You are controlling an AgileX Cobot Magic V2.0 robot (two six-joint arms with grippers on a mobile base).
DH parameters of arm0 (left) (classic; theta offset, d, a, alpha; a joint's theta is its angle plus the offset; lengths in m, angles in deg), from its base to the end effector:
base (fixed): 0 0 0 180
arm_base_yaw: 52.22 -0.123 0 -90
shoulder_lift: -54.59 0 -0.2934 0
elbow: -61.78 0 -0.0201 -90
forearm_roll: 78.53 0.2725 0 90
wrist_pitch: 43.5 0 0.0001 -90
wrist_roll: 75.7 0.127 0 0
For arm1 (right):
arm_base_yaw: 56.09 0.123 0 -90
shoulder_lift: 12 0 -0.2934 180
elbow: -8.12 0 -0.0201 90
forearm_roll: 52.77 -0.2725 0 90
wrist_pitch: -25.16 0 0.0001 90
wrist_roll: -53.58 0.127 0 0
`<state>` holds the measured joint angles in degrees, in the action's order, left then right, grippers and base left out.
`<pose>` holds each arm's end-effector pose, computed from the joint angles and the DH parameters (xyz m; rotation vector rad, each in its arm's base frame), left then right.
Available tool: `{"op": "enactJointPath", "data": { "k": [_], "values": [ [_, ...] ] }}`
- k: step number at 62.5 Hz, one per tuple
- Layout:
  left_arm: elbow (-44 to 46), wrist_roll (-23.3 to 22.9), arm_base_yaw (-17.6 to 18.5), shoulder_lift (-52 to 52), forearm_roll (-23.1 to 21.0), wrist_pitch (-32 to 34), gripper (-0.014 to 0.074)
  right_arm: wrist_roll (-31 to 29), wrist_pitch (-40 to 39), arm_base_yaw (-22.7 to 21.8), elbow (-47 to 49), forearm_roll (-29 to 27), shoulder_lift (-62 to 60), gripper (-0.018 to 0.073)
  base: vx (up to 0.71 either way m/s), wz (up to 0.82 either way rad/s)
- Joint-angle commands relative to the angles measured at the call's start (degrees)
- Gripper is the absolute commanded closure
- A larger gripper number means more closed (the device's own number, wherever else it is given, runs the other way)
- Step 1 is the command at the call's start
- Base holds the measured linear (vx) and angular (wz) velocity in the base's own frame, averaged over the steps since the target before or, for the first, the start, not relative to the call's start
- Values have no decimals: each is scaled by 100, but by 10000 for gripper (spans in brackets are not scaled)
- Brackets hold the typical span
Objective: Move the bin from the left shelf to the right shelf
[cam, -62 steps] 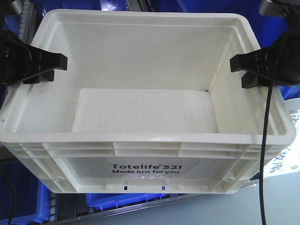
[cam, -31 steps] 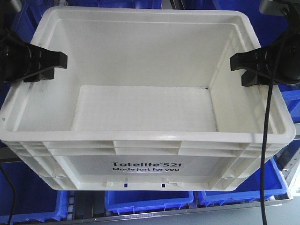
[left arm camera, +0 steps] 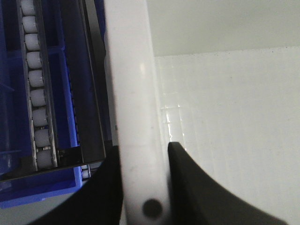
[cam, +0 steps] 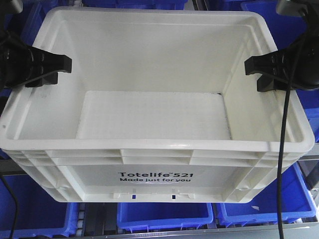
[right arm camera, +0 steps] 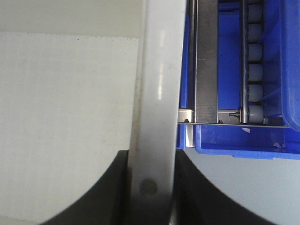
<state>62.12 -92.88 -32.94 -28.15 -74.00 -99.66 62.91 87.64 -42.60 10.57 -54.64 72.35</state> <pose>0.2994 -0.0959 0.3751 0.0677 2.4226 -0.1920 0.3025 0.0763 0.3700 -0.0846 2.5298 0.2028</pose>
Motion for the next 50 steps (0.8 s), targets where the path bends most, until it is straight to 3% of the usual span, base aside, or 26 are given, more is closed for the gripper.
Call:
{"op": "enactJointPath", "data": {
  "k": [1,50],
  "values": [
    [231,218,-72,307,561,391,540,-81,-489,-104,224,737,-223,568,3,4],
    [231,218,-72,307,561,391,540,-81,-489,-104,224,737,-223,568,2,2]
  ]
}}
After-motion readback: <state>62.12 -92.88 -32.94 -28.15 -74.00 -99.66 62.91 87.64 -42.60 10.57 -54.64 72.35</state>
